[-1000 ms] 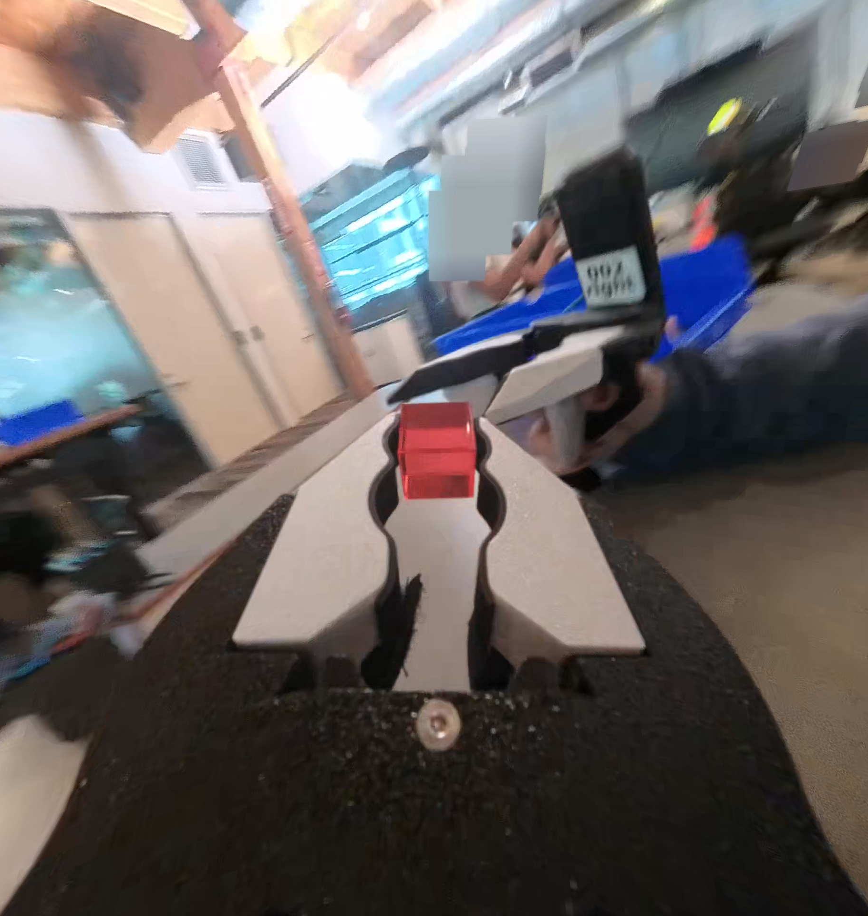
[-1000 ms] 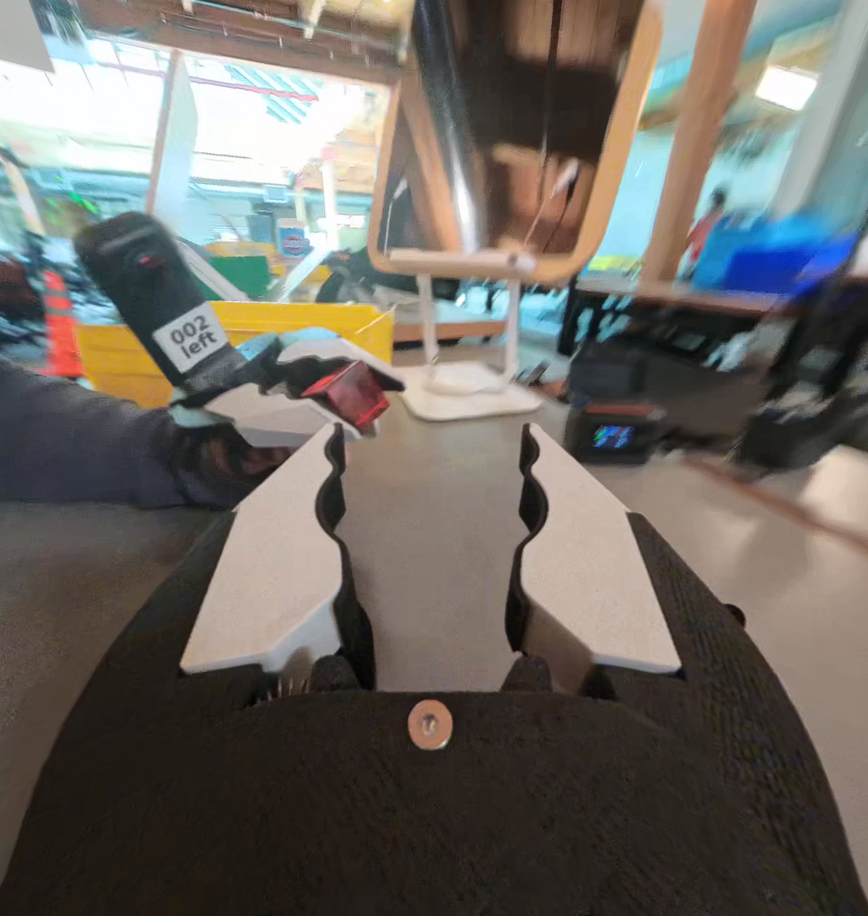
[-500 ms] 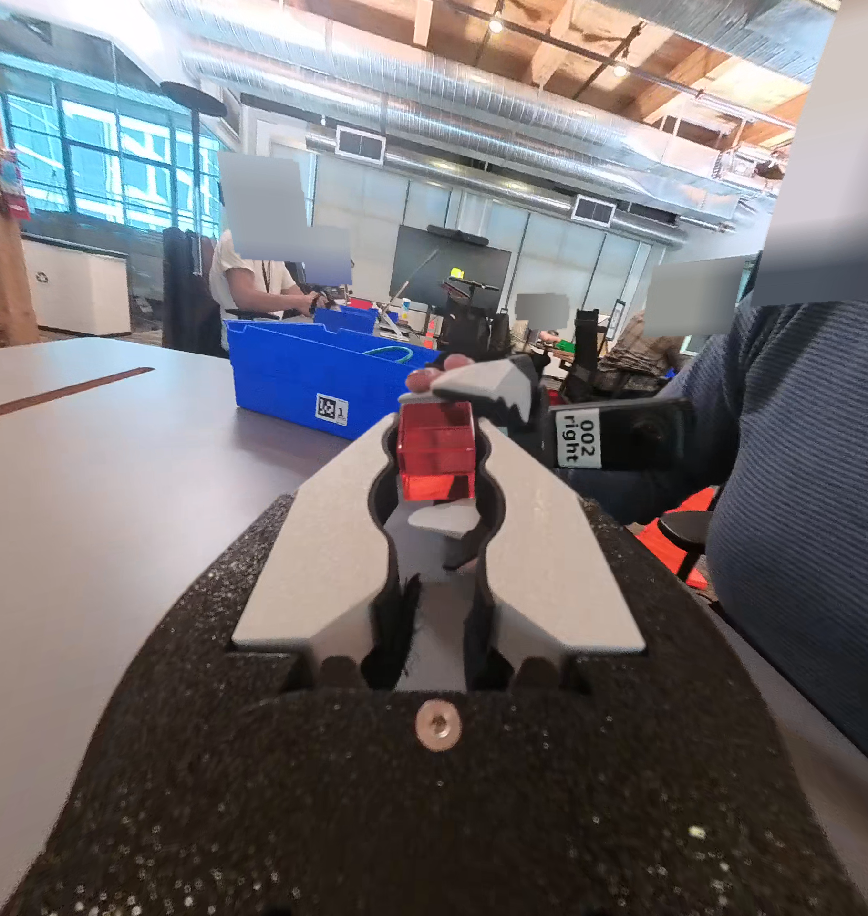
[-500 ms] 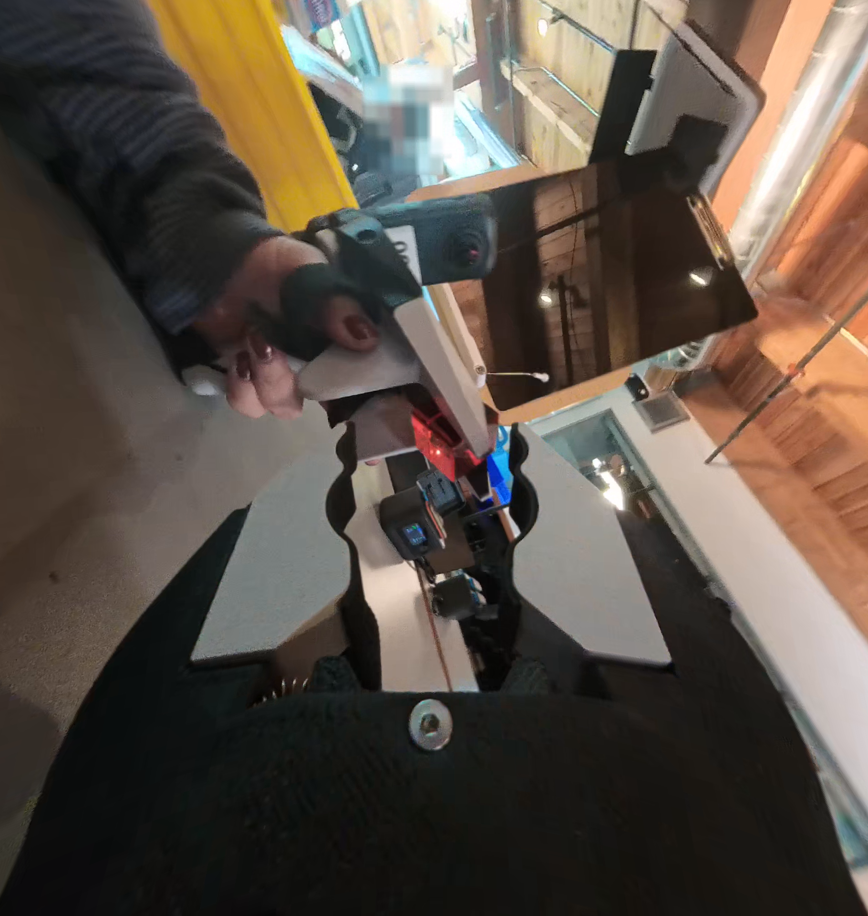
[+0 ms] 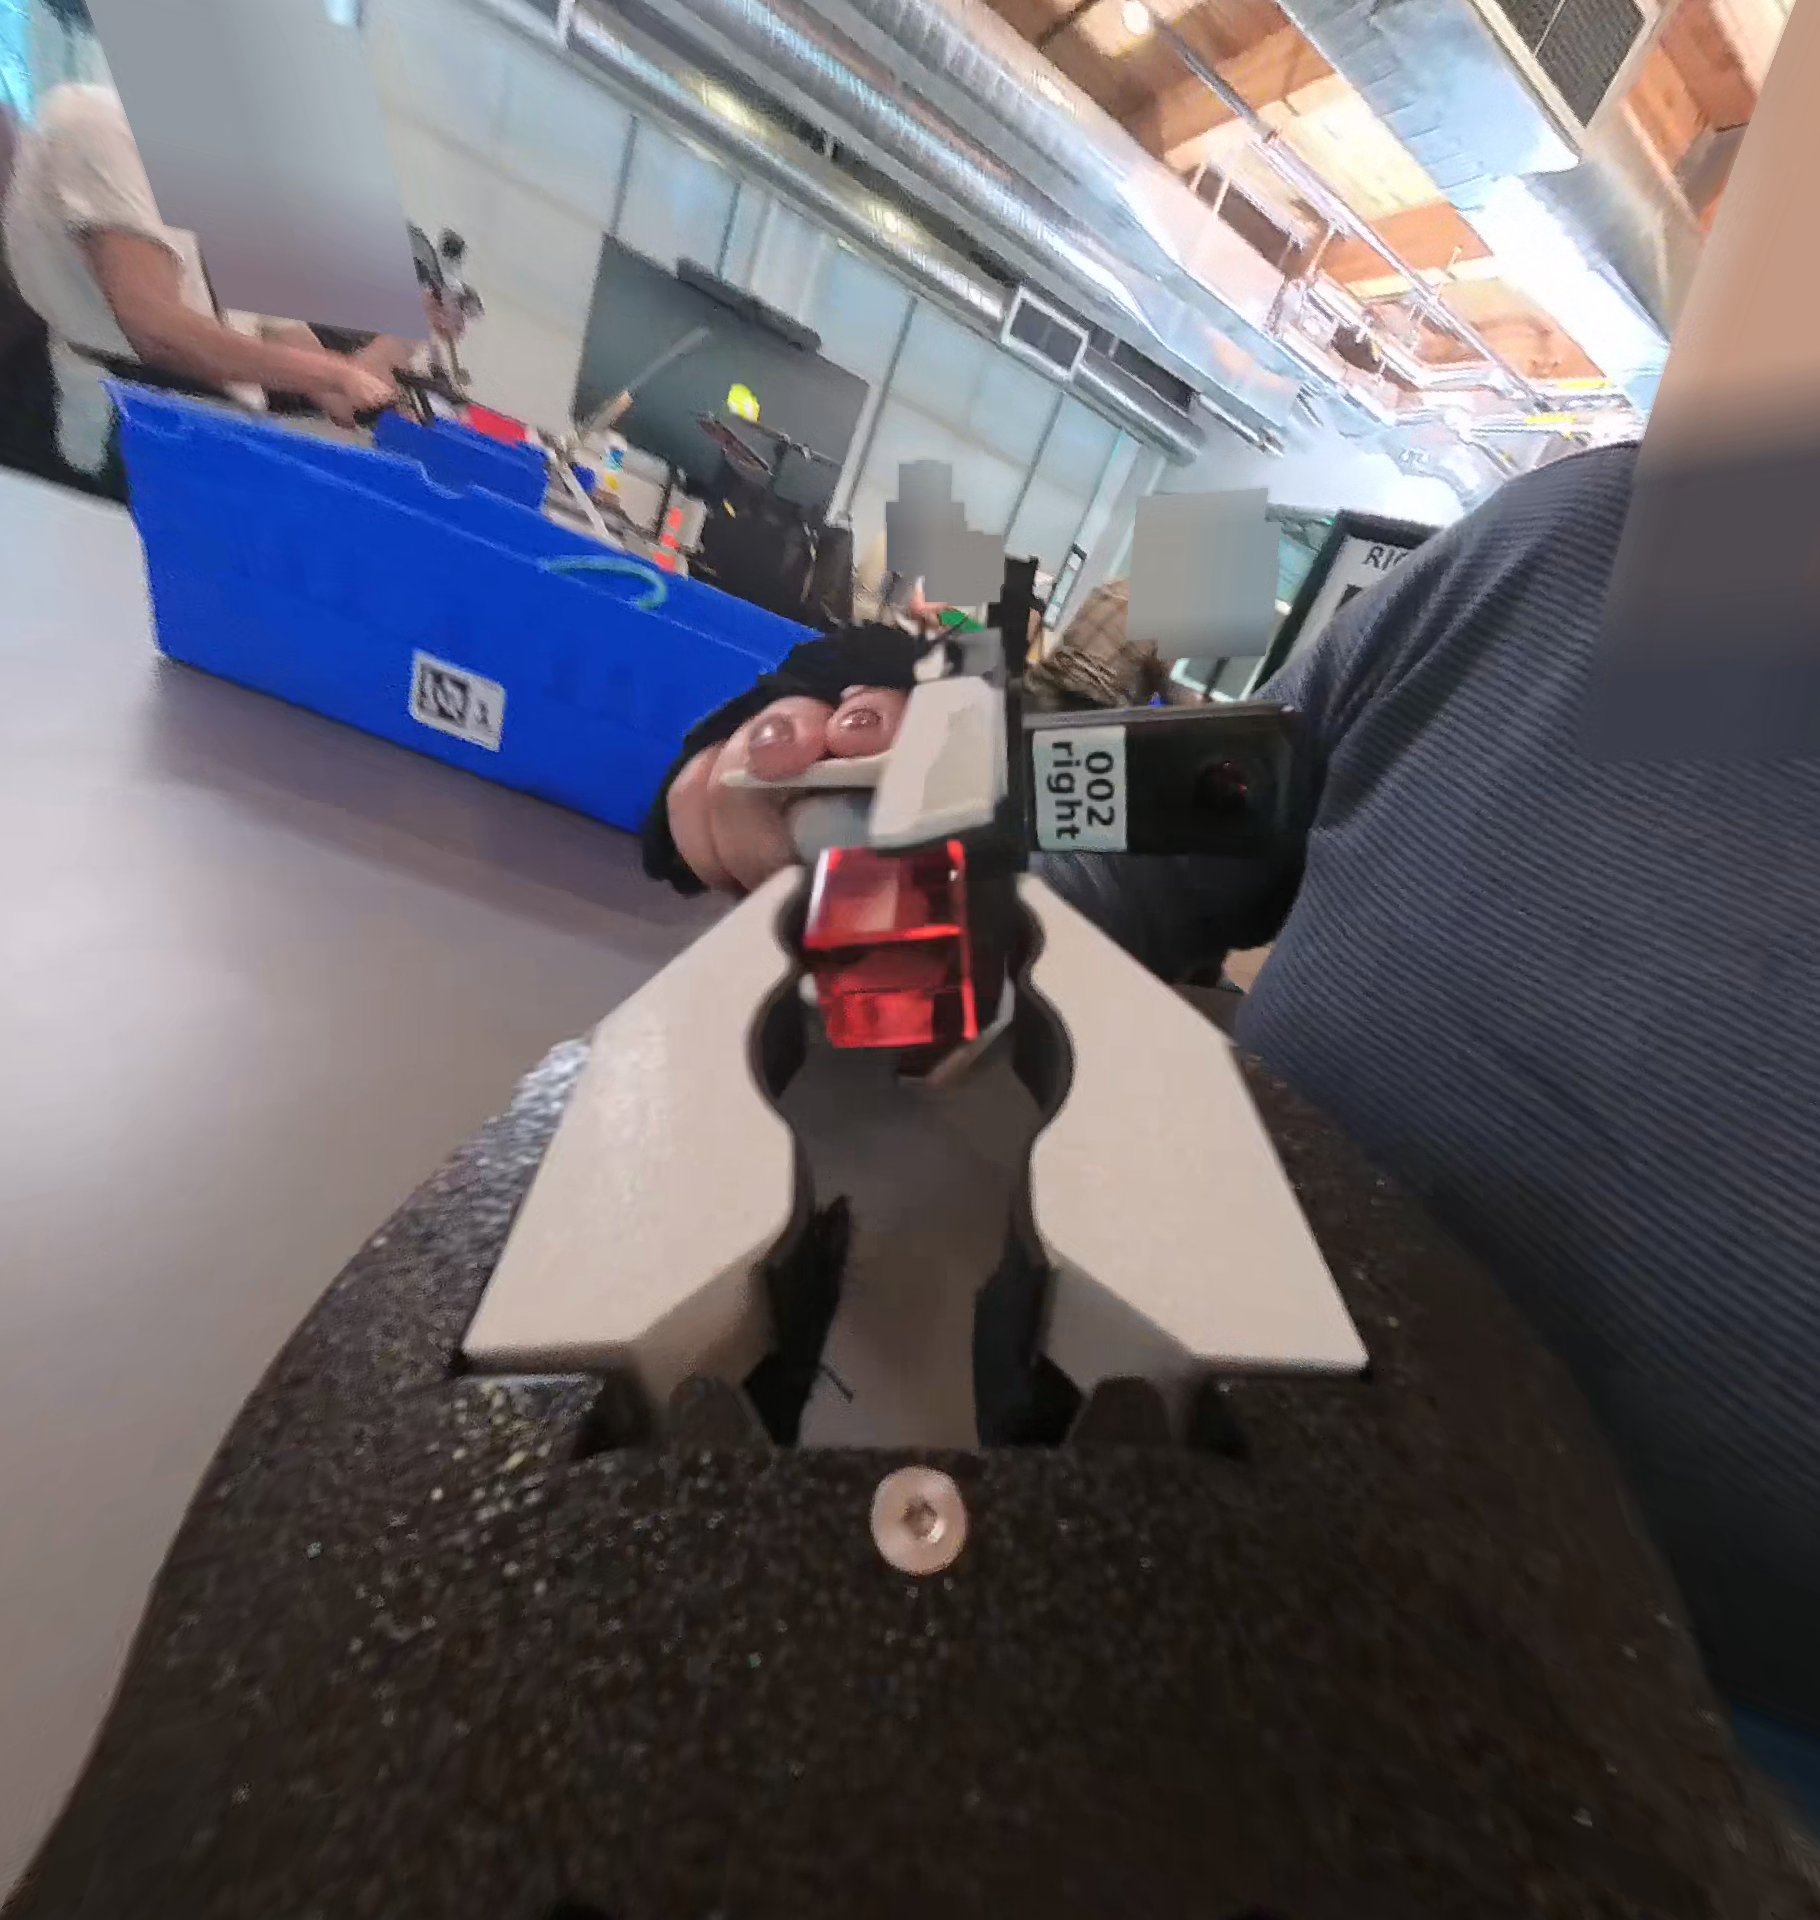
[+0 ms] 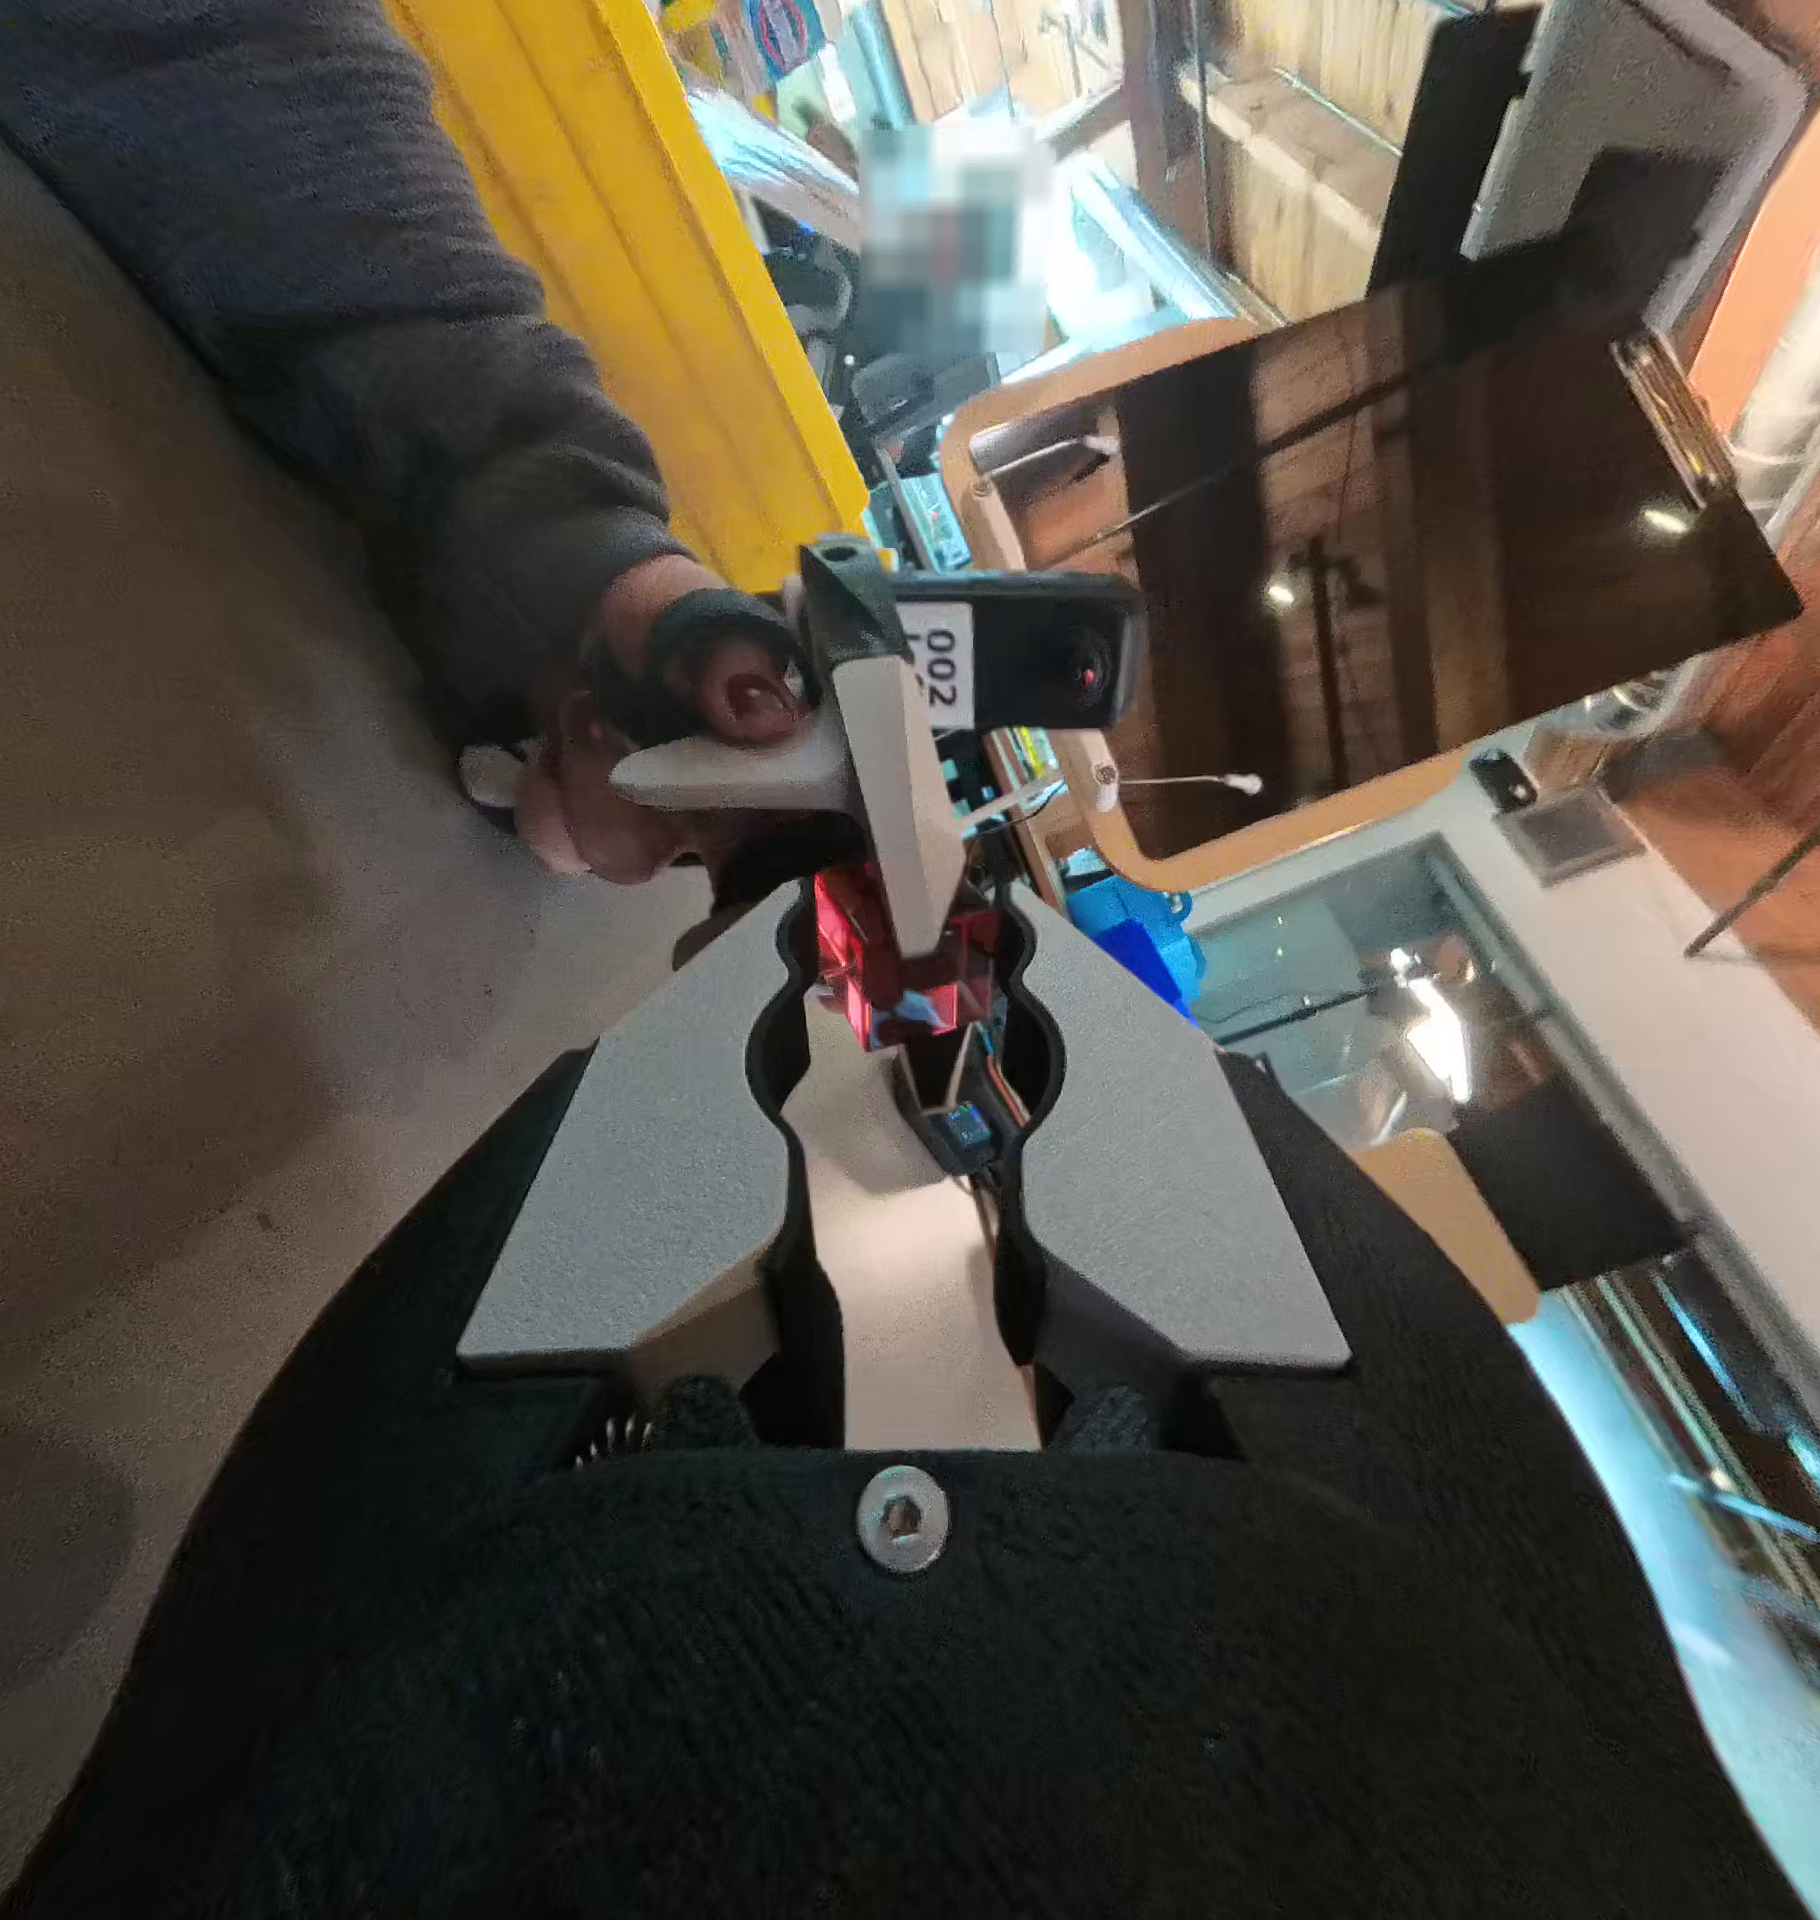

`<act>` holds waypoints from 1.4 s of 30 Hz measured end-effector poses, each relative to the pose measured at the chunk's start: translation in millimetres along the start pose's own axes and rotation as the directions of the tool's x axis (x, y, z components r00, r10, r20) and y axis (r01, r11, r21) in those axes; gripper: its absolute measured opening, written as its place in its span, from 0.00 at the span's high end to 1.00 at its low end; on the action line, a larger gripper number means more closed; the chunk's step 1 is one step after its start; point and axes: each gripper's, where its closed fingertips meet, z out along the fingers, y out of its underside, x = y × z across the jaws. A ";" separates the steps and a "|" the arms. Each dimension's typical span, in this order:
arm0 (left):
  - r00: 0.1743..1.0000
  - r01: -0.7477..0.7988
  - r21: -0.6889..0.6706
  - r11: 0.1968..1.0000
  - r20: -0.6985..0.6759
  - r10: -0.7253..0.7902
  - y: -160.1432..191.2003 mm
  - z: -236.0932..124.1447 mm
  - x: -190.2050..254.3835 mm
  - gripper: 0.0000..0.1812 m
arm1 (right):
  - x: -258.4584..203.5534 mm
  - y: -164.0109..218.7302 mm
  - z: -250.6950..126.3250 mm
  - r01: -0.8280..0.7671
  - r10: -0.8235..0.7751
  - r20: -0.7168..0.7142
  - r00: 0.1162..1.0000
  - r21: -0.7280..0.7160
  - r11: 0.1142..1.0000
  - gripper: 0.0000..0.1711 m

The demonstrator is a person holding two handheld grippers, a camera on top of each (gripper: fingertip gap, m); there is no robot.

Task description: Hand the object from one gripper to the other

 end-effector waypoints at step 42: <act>0.238 -0.670 -0.489 0.559 0.571 0.785 -21.2 -35.6 -64.7 1.00 | 99.3 160.8 -283.6 -0.916 0.425 -0.813 0.399 -0.334 0.221 0.73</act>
